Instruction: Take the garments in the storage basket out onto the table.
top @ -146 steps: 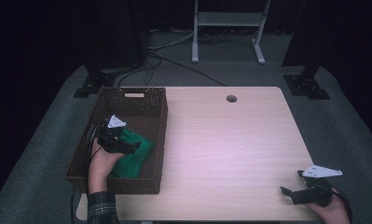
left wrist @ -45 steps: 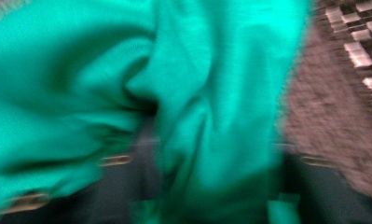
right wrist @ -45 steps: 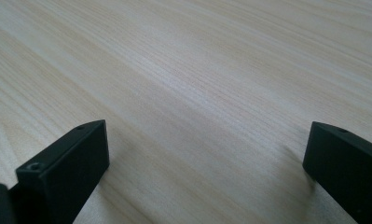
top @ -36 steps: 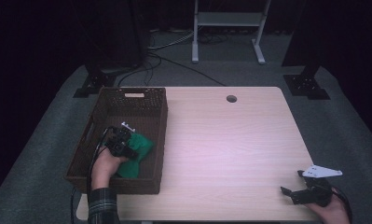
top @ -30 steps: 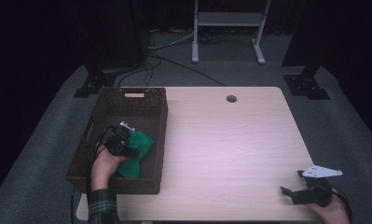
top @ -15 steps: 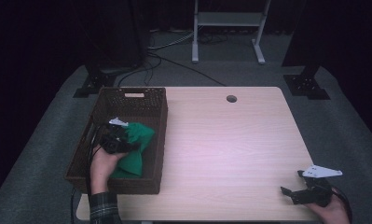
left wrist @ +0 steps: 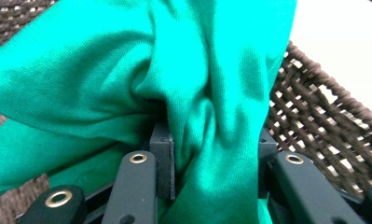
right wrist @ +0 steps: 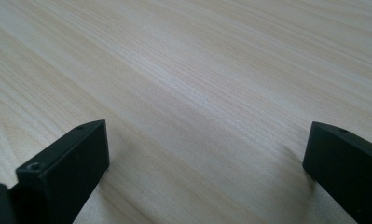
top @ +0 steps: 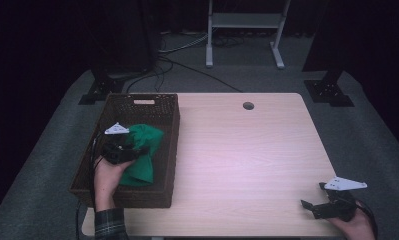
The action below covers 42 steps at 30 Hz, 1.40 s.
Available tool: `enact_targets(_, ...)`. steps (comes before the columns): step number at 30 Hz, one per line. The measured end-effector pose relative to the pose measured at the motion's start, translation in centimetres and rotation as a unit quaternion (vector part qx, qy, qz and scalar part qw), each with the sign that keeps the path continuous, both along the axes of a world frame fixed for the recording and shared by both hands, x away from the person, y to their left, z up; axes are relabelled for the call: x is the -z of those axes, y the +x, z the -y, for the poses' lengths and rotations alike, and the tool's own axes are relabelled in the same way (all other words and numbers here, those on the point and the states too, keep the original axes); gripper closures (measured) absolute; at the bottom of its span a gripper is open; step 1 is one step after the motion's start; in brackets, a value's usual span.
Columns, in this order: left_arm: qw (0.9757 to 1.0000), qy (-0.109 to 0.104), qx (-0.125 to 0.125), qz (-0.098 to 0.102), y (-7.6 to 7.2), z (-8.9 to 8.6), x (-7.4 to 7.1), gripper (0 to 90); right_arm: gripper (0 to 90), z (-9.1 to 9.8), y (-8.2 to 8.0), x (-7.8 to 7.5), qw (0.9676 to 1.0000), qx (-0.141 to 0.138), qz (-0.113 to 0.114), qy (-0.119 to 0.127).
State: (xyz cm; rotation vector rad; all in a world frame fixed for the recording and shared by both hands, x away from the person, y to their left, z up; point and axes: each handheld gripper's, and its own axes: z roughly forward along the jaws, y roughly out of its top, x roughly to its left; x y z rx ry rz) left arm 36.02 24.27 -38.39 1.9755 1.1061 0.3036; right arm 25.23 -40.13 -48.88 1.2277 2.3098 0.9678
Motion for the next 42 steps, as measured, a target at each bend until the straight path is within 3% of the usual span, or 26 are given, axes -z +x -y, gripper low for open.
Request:
enact_targets(8,0.9982,-0.032,-0.004,0.050,-0.7,-0.3,-0.8,64.0,0.0,0.0,0.0,0.0,1.0000,0.000,0.000,0.000)
enact_targets(14,0.9963,-0.044,-0.006,0.074,-1.1,-0.3,-1.3,63.9,0.0,0.0,0.0,0.0,1.0000,0.000,0.000,0.000)
enact_targets(22,0.9917,-0.077,-0.008,0.103,-1.9,-0.2,-2.3,63.8,0.0,0.0,0.0,0.0,1.0000,0.000,0.000,0.000)
enact_targets(34,0.9848,-0.103,-0.009,0.140,-2.9,0.3,-3.7,63.8,0.0,0.0,0.0,0.0,1.0000,0.000,0.000,0.000)
enact_targets(42,0.9787,-0.113,0.000,0.172,-3.8,1.3,-4.9,63.5,0.0,0.0,0.0,0.0,1.0000,0.000,0.000,0.000)
